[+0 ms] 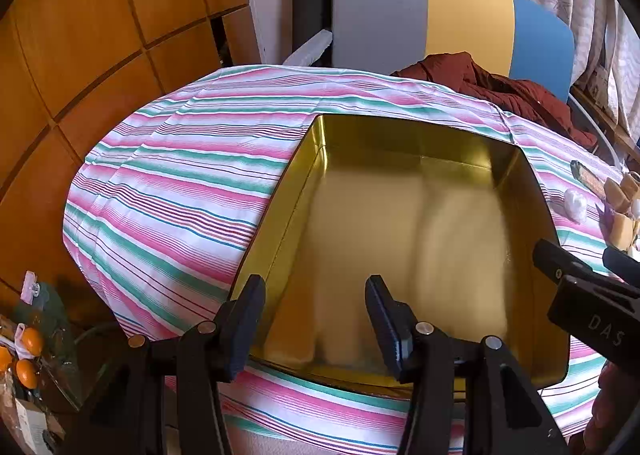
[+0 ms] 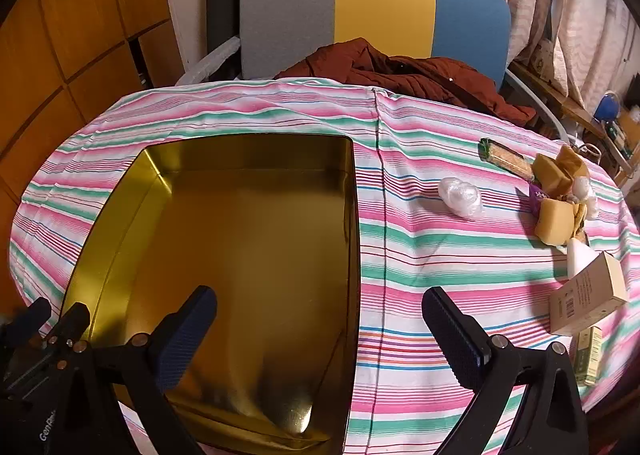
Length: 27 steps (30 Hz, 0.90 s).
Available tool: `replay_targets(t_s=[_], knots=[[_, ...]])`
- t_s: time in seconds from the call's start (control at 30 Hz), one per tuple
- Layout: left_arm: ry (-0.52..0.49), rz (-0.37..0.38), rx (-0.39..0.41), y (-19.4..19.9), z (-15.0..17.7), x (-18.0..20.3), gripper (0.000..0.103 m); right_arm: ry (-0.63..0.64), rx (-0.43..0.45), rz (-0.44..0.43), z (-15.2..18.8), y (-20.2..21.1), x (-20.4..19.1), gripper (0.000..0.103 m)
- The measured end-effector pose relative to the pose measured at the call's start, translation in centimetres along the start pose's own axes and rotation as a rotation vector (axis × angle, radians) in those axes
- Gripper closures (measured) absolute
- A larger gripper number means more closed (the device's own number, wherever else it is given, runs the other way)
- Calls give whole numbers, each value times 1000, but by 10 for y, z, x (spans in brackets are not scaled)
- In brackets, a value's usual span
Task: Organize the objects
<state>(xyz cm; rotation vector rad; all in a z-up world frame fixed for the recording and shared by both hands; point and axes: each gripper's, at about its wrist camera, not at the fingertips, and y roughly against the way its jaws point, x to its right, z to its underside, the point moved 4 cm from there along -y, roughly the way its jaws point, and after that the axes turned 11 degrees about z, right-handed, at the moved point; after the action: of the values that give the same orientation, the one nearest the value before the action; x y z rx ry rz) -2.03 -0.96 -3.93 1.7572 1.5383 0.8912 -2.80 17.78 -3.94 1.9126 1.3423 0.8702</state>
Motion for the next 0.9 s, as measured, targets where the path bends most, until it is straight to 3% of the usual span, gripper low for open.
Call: replay_targets(t_s=[0.9], knots=[[-30,5,-11,0,4,19,50,-38,23,-27,1,6,22,0]])
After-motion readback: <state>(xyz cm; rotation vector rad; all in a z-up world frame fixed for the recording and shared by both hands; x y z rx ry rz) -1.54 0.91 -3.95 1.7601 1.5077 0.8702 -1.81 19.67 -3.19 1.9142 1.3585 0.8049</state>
